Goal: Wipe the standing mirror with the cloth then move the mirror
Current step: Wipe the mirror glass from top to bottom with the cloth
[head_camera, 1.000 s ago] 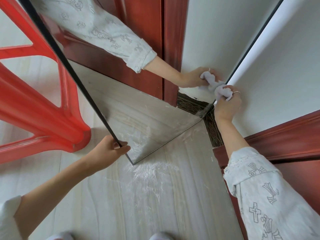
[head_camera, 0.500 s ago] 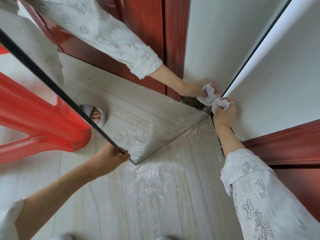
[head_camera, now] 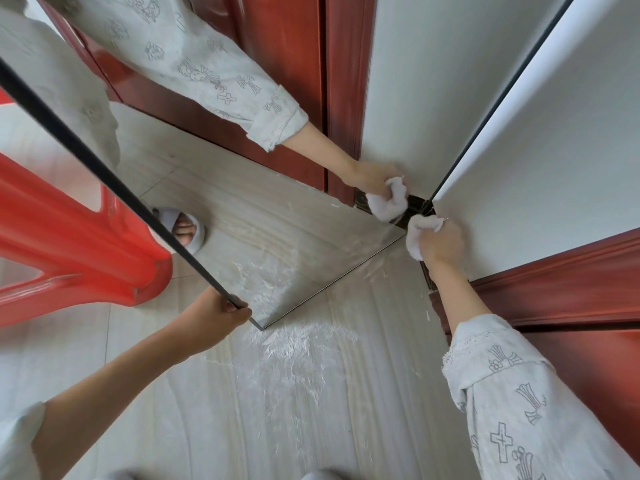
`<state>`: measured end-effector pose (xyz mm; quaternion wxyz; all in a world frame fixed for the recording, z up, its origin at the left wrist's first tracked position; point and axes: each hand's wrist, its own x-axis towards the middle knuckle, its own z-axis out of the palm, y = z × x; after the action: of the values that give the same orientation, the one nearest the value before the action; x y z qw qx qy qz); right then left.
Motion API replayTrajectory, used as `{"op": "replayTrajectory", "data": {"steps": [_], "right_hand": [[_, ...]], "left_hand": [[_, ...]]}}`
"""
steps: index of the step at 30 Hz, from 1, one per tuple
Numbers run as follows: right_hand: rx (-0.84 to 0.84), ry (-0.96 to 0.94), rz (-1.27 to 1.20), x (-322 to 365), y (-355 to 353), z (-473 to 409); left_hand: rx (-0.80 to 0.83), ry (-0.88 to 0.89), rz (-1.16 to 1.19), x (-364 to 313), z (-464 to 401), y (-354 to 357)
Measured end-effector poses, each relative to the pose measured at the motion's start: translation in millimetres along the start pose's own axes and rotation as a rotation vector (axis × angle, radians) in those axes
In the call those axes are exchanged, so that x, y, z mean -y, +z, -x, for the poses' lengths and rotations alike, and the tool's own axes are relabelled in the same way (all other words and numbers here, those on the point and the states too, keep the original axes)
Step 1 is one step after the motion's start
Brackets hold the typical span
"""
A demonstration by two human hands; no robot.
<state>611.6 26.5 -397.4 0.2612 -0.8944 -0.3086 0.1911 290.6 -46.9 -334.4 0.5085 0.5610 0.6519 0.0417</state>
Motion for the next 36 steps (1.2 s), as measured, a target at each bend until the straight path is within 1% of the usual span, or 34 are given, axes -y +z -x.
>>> {"op": "replayTrajectory", "data": {"steps": [2,3,4,6,9,11,13,14,15,16,17,18,21,23,26,29,31,36], "right_hand": [[-0.182,0.003,-0.196,9,-7,1],[-0.220,-0.007,-0.288,14,-8,1],[-0.216,-0.039,-0.365,17,-6,-1],[-0.156,-0.114,-0.483,21,-2,-1],[-0.049,-0.186,-0.500,16,8,15],[0.069,-0.288,-0.428,4,13,30],[0.319,-0.340,-0.268,-5,15,42],[0.459,-0.345,-0.159,-9,14,45],[0.562,-0.334,-0.067,-13,14,47],[0.594,-0.299,0.008,-14,11,45],[0.564,-0.255,0.045,-15,8,42],[0.484,-0.200,0.047,-14,4,37],[0.177,-0.068,-0.114,-10,-3,22],[0.054,-0.012,-0.173,-6,-4,9],[0.010,0.033,-0.174,3,2,-5],[-0.085,0.060,-0.173,9,13,-8],[-0.112,0.069,-0.228,9,23,-7],[-0.118,0.120,-0.420,-1,39,-11]], "left_hand": [[0.002,0.002,0.014,1,0,0],[-0.004,-0.006,0.016,1,-1,0],[-0.012,-0.014,0.018,2,-1,1],[-0.026,-0.029,0.018,2,-3,1],[-0.022,-0.038,0.001,0,-2,1],[-0.019,-0.037,-0.002,-1,-1,1],[-0.018,-0.043,-0.009,-3,-1,1],[-0.018,-0.046,-0.012,-4,-1,1],[-0.019,-0.049,-0.013,-4,-1,1],[-0.019,-0.049,-0.013,-4,-1,1],[-0.019,-0.047,-0.014,-4,-1,1],[-0.018,-0.046,-0.014,-3,-1,1],[-0.016,-0.052,-0.005,-3,0,1],[-0.016,-0.061,-0.001,-4,0,0],[-0.016,-0.063,0.000,-4,0,0],[-0.005,-0.064,-0.011,-4,-1,1],[-0.001,-0.068,-0.020,-2,-2,1],[-0.014,-0.068,-0.029,0,-5,1]]}}
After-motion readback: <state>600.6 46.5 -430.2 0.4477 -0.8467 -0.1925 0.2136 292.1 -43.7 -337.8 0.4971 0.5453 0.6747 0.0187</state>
